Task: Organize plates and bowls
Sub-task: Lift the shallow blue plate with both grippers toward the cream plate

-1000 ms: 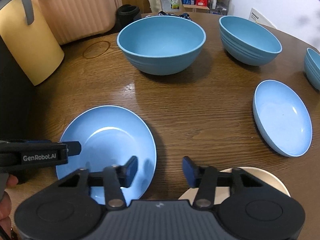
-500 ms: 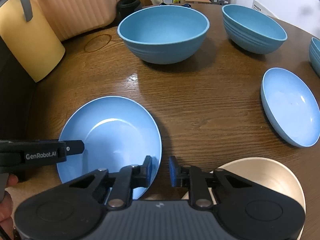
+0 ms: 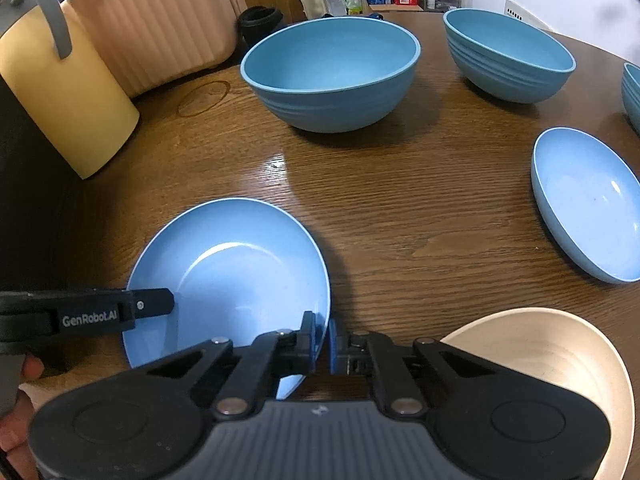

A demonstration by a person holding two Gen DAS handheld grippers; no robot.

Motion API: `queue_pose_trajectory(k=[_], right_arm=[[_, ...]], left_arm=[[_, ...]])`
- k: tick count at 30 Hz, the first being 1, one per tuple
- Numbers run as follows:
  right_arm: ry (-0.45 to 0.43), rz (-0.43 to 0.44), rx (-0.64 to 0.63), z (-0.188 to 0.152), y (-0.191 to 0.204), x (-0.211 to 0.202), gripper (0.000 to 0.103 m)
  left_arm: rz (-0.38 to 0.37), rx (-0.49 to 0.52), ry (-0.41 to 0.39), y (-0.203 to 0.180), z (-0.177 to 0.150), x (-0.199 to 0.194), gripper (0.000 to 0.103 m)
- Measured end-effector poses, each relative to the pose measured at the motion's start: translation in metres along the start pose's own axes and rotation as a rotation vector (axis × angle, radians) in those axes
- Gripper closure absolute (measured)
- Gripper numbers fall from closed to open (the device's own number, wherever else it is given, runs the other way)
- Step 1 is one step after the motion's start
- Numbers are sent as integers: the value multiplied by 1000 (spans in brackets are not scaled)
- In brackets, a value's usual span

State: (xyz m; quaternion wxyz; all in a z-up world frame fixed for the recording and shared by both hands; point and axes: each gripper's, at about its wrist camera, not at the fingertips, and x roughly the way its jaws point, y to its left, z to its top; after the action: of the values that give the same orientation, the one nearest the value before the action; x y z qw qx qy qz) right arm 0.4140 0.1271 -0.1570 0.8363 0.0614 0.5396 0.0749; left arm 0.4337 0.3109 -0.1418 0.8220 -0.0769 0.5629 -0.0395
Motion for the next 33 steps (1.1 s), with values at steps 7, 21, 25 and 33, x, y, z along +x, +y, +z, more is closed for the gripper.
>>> queue_pose_trajectory(k=[7, 21, 25, 33], right_arm=[[-24, 4, -11, -2, 5, -5, 97], [-49, 15, -24, -8, 13, -21, 97], [-55, 18, -26, -11, 15, -26, 97], [-65, 22, -36, -20, 22, -40, 97]], left_arm=[[8, 12, -22, 1, -2, -6, 88], [11, 16, -51, 4, -8, -24, 88], [11, 17, -60, 5, -12, -31, 88], [10, 16, -75, 8, -23, -46, 88]])
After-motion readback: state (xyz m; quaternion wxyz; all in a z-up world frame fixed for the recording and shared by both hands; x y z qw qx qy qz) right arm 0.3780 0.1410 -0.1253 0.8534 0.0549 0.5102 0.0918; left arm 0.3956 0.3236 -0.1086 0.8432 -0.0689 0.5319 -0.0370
